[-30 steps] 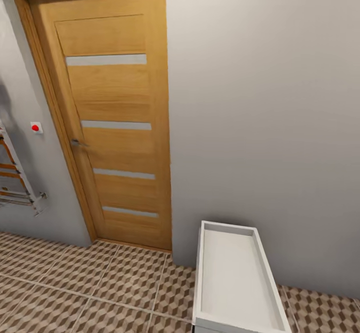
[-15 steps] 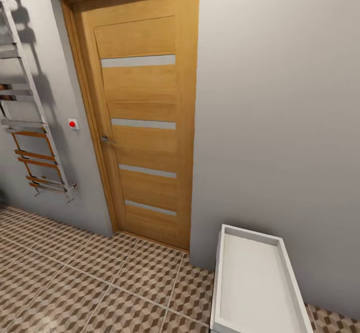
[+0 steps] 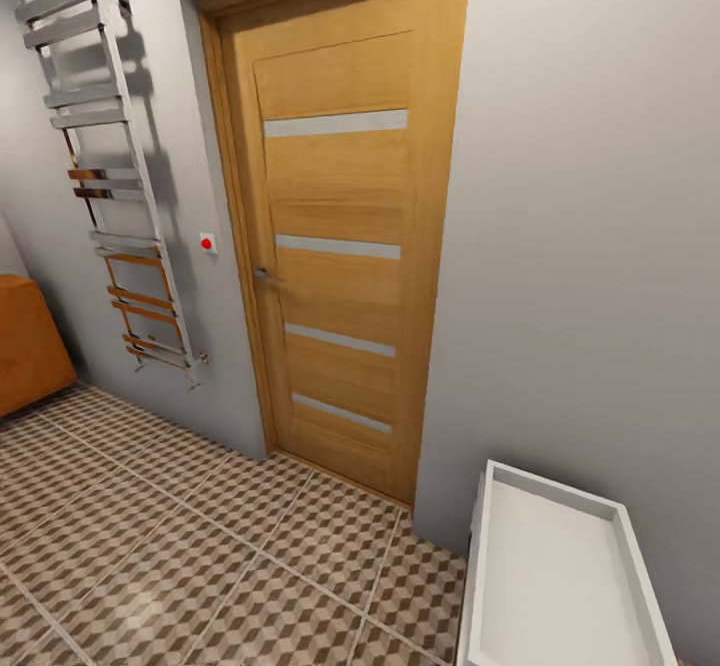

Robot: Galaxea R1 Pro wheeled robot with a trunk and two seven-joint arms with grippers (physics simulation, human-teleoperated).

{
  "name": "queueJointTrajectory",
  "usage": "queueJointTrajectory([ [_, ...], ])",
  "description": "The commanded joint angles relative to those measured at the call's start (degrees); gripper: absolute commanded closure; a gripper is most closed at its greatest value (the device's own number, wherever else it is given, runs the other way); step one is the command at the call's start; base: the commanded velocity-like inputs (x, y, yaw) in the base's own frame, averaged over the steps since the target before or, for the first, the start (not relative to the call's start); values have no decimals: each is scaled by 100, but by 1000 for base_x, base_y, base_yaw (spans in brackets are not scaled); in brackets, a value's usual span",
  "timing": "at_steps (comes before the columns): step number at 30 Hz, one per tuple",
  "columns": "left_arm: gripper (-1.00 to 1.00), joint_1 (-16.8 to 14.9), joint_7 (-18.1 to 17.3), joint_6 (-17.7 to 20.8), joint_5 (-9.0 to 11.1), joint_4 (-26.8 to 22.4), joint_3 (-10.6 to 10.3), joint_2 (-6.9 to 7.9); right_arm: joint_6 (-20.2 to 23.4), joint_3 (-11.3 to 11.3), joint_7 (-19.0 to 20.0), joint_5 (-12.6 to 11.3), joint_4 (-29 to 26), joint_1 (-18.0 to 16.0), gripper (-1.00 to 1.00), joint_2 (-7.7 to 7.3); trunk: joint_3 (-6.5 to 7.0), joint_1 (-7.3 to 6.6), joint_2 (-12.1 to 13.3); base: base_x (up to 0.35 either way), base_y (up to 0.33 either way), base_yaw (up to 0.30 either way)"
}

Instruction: Take the four mousetraps from the cabinet in the bathroom and place them on the bathroom floor. Make sure all four end up on the same floor surface, and ensure that at least two of them are either under or directly next to the same bathroom sink.

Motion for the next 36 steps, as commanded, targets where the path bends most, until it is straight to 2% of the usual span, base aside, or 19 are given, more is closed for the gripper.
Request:
queueJointTrajectory([
  [1,-100,-5,17,-19,40,6,-37,-4,-24,42,-31,42,18,-7,-100,1,-7,0,-5,0,0,292],
  [36,-100,-5,17,-28,40,6,-37,-10,-18,50,-30,156,17,-7,-100,1,-7,0,-5,0,0,292],
])
